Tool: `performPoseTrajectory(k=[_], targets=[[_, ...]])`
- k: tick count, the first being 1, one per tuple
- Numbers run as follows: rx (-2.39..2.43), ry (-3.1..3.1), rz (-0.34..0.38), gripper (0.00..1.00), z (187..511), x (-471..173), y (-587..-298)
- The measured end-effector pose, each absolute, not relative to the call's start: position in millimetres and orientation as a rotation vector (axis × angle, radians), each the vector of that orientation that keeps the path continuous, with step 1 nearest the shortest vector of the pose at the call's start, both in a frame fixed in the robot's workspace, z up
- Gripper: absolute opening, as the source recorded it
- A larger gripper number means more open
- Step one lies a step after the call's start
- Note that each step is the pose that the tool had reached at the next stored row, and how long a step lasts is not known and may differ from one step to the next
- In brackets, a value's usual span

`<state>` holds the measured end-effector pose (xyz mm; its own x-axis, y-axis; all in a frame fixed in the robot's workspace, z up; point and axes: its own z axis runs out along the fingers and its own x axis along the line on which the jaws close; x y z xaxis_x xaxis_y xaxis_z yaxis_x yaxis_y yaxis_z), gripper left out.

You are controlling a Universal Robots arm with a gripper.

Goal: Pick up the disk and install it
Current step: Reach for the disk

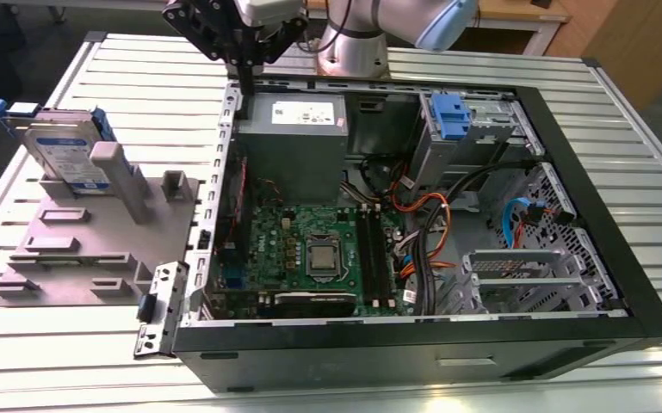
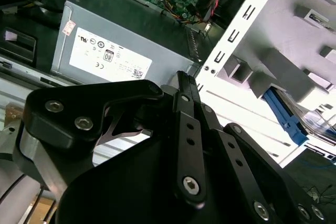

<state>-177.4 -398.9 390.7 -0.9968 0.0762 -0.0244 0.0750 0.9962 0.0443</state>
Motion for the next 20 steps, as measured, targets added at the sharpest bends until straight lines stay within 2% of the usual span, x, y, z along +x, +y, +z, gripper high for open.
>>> performPoseTrajectory(k=[20], targets=[[0.118, 3.112, 0.068, 0.11, 390, -217, -399]])
